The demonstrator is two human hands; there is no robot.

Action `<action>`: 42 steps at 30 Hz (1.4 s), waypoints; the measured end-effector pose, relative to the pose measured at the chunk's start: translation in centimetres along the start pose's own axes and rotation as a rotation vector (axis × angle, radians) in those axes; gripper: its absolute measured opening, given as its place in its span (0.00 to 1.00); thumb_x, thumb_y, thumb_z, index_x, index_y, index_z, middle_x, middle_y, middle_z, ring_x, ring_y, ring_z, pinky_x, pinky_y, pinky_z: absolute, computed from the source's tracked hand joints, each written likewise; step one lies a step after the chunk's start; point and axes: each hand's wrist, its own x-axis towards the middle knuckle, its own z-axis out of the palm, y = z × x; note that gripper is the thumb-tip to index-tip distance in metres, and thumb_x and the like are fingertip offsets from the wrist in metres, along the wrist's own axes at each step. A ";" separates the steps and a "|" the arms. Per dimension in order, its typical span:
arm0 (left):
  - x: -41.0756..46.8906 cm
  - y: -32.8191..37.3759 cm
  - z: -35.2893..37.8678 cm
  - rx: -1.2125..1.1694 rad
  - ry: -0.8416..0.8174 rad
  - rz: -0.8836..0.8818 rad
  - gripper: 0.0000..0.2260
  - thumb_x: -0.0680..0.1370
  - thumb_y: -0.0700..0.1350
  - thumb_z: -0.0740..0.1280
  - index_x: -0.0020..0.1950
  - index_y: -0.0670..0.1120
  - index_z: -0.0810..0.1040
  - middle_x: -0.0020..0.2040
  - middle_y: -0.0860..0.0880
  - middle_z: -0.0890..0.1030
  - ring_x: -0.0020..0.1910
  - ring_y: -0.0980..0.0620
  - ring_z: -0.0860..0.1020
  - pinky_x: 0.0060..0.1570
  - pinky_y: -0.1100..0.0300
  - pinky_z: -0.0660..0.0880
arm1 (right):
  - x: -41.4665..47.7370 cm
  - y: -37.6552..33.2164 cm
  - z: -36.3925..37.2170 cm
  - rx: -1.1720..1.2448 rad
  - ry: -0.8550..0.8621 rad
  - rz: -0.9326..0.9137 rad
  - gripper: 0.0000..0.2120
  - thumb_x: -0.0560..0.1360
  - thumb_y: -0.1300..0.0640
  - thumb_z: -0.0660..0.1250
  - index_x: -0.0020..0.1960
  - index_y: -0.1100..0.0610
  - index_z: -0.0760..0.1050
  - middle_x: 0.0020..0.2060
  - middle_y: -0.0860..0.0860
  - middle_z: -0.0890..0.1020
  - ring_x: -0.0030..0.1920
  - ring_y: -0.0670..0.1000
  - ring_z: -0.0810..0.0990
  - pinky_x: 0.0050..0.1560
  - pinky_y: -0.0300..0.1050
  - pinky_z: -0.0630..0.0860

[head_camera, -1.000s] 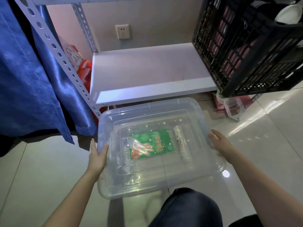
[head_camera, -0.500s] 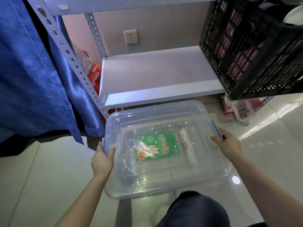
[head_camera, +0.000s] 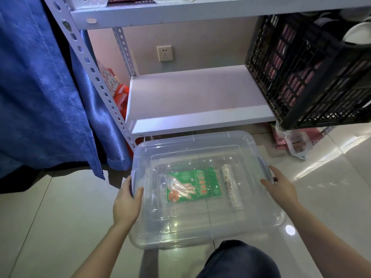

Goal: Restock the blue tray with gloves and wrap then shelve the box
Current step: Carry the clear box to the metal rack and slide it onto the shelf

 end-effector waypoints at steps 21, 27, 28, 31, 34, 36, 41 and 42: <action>1.0 11.8 -10.4 -0.330 -0.049 0.169 0.29 0.73 0.49 0.70 0.67 0.72 0.61 0.53 0.59 0.78 0.46 0.62 0.77 0.42 0.62 0.74 | -4.6 -6.0 -15.4 0.299 0.202 -0.105 0.24 0.74 0.57 0.70 0.69 0.46 0.70 0.45 0.55 0.79 0.40 0.52 0.75 0.39 0.45 0.71; 3.4 17.2 -14.9 -0.434 -0.101 0.207 0.26 0.73 0.45 0.70 0.68 0.61 0.68 0.51 0.48 0.81 0.46 0.46 0.81 0.50 0.46 0.78 | -2.3 -14.2 -21.2 0.213 0.282 -0.223 0.19 0.73 0.58 0.70 0.63 0.51 0.77 0.43 0.52 0.82 0.38 0.52 0.78 0.39 0.48 0.75; 3.7 17.9 -15.6 -0.444 -0.102 0.211 0.26 0.72 0.44 0.71 0.68 0.59 0.68 0.51 0.46 0.81 0.46 0.45 0.81 0.50 0.46 0.78 | -1.7 -15.3 -22.0 0.197 0.266 -0.230 0.18 0.72 0.59 0.70 0.62 0.52 0.78 0.43 0.53 0.83 0.42 0.55 0.80 0.42 0.49 0.77; 5.0 19.7 -17.6 -0.484 -0.075 0.236 0.26 0.71 0.43 0.71 0.67 0.59 0.70 0.51 0.47 0.81 0.47 0.47 0.81 0.47 0.50 0.78 | -0.3 -17.3 -23.6 0.156 0.265 -0.250 0.17 0.73 0.58 0.70 0.61 0.53 0.79 0.47 0.57 0.84 0.48 0.57 0.81 0.51 0.52 0.77; 6.7 20.9 -18.8 -0.517 -0.026 0.259 0.26 0.70 0.45 0.72 0.64 0.64 0.71 0.49 0.51 0.82 0.46 0.49 0.82 0.46 0.52 0.78 | 0.8 -18.8 -24.5 0.158 0.288 -0.293 0.17 0.74 0.55 0.69 0.63 0.51 0.77 0.50 0.55 0.84 0.50 0.56 0.81 0.52 0.50 0.76; 8.2 21.9 -18.8 -0.507 -0.007 0.245 0.26 0.68 0.48 0.72 0.64 0.64 0.71 0.50 0.52 0.82 0.46 0.49 0.81 0.48 0.50 0.78 | 1.7 -19.9 -24.3 0.159 0.288 -0.309 0.19 0.75 0.55 0.68 0.65 0.52 0.75 0.53 0.56 0.83 0.52 0.56 0.80 0.50 0.48 0.74; 11.1 23.2 -16.8 -0.410 -0.009 0.275 0.24 0.71 0.43 0.70 0.67 0.53 0.73 0.64 0.50 0.77 0.60 0.51 0.75 0.60 0.54 0.71 | 4.0 -21.8 -21.2 0.024 0.094 -0.326 0.23 0.75 0.61 0.67 0.69 0.60 0.69 0.61 0.60 0.78 0.59 0.61 0.77 0.57 0.54 0.73; 11.2 23.1 -16.3 -0.390 -0.003 0.288 0.23 0.71 0.43 0.70 0.66 0.52 0.74 0.65 0.49 0.77 0.62 0.51 0.74 0.60 0.55 0.70 | 4.4 -21.6 -20.4 0.000 0.088 -0.323 0.24 0.75 0.62 0.66 0.71 0.60 0.67 0.61 0.62 0.77 0.59 0.63 0.77 0.57 0.55 0.73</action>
